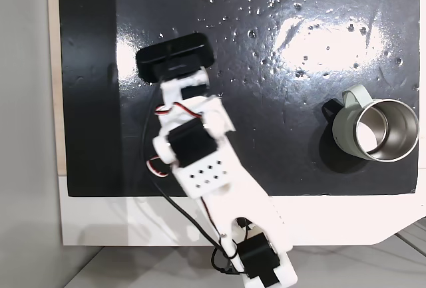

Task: Grasp a pengrip and put it in the cup.

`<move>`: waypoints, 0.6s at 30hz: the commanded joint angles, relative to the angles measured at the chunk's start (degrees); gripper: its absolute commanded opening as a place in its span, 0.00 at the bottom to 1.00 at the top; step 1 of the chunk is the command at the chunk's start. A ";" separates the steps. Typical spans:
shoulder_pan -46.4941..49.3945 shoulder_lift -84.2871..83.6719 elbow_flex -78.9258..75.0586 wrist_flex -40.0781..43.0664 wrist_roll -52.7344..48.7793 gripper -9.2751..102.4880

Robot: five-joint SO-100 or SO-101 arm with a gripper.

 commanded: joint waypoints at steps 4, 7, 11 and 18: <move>24.96 6.77 -9.05 0.26 -3.25 0.08; 34.54 7.03 -11.16 -2.29 -3.96 0.08; 45.18 9.14 -10.55 -8.44 -4.31 0.08; 59.68 11.60 -7.03 -18.02 -7.82 0.08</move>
